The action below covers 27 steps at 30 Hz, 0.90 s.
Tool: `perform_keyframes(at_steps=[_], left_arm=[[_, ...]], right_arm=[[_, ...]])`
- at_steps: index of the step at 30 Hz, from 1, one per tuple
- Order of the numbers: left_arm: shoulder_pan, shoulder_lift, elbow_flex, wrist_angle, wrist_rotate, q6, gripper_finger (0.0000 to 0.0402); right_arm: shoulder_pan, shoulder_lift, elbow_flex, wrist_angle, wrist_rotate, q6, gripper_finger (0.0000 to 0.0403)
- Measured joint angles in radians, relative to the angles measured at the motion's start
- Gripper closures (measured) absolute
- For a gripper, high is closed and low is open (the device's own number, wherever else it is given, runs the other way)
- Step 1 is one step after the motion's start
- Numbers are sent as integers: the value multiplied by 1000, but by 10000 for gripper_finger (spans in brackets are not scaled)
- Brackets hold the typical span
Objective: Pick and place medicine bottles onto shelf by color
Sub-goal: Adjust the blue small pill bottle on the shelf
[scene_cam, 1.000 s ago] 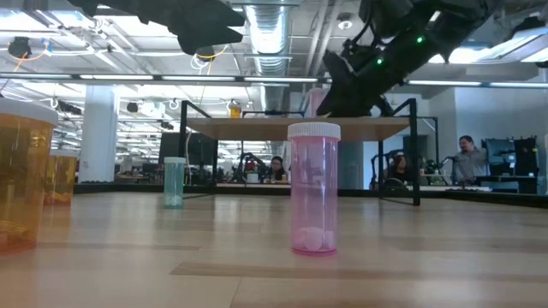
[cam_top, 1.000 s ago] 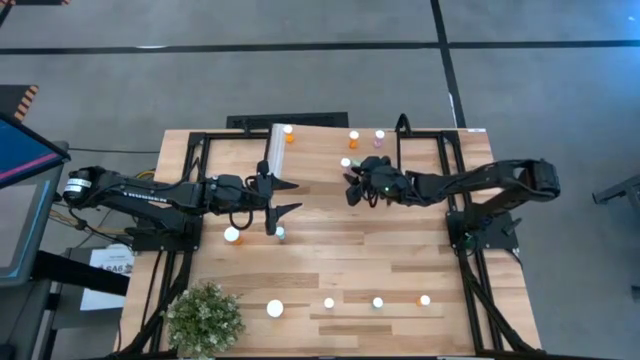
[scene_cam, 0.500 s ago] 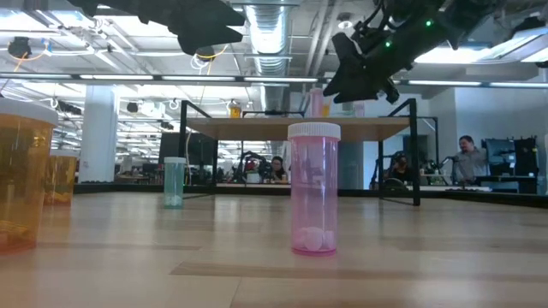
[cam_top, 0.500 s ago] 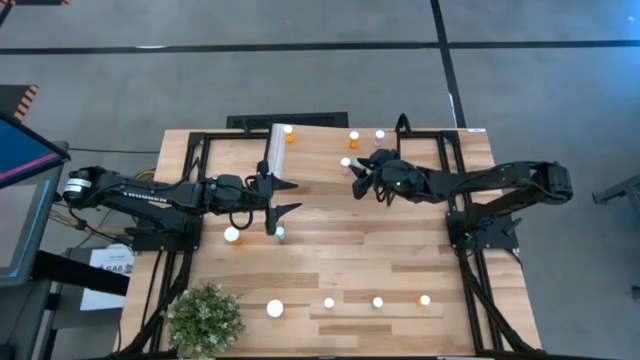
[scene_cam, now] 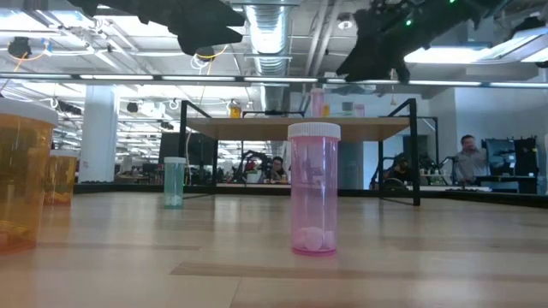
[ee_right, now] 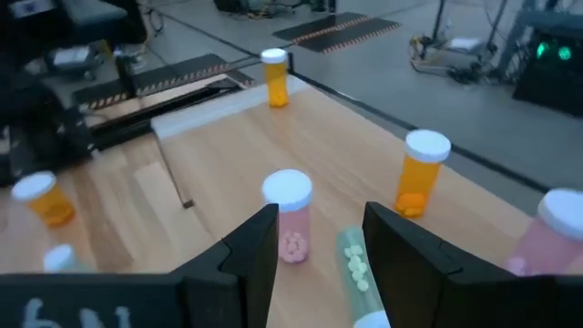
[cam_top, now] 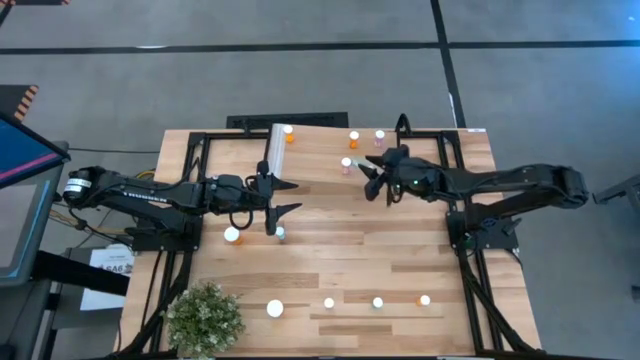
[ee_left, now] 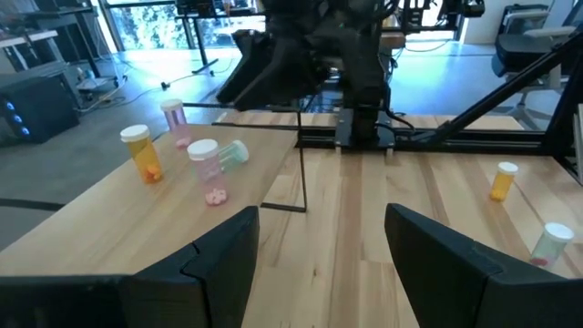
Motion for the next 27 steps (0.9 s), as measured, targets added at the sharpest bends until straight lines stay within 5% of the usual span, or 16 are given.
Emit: perform_keyframes(at_steps=[17, 27], left_arm=[[17, 212, 38, 20, 7, 68, 173], [84, 355, 88, 43, 82, 108, 173]], right_arm=[[17, -49, 177, -522, -17, -76, 216], [45, -26, 202, -597, 0, -38, 205]])
